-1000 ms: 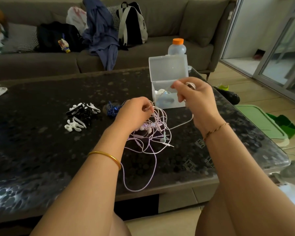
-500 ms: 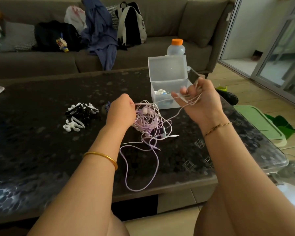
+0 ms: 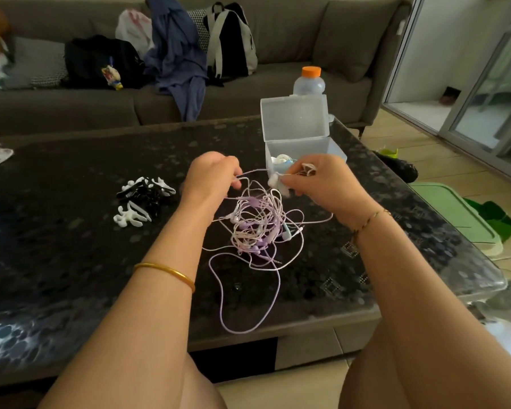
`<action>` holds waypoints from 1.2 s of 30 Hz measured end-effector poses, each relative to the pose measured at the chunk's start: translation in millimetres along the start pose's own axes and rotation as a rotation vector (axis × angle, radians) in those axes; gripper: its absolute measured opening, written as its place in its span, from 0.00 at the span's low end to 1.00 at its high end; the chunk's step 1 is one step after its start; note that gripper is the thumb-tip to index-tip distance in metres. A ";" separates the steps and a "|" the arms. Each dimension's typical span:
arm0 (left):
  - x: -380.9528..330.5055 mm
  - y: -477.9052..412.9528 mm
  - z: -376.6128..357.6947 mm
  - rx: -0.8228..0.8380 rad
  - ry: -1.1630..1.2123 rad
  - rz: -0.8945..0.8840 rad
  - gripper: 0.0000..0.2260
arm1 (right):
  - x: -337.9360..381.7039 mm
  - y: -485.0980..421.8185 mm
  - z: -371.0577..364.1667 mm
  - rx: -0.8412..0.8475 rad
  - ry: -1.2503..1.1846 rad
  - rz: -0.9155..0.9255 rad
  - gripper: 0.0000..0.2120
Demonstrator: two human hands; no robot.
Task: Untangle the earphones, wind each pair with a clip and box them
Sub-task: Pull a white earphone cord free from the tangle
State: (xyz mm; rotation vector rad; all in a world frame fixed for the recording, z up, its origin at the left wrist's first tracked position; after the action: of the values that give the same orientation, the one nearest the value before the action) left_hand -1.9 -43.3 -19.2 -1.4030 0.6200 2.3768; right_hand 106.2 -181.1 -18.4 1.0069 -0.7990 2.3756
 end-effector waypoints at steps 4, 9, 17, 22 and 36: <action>-1.8 17.9 -12.2 0.169 -0.137 -0.272 0.06 | 3.3 -0.1 -0.5 -0.020 -0.010 0.016 0.06; -7.2 18.2 -15.0 0.133 -0.064 -0.358 0.10 | 3.6 -2.7 -2.8 -0.030 0.048 0.010 0.07; 1.2 13.5 -25.8 0.244 -0.213 -0.302 0.12 | -0.6 0.4 1.6 -0.149 -0.267 -0.125 0.12; 9.4 8.9 -38.7 0.280 -0.360 -0.335 0.16 | 7.3 5.1 10.8 -0.166 -0.646 -0.093 0.09; 16.1 5.2 -50.6 -0.098 -1.119 -0.402 0.13 | -54.7 11.5 8.5 0.441 0.659 -0.374 0.07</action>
State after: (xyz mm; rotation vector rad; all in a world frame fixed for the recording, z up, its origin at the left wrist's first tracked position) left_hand 25.8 -72.9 -53.8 -0.0410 -0.0871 2.3656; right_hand 138.7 -204.2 -58.5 0.3970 0.1475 2.3508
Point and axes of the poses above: each hand's wrist, its own y-axis away from the middle knuckle, its own z-axis out of the back of the hand, x = y × z, the point moved 3 cm from there along -y, towards the middle knuckle, and after that the axes turned 12 degrees about z, right-handed, at the moved point
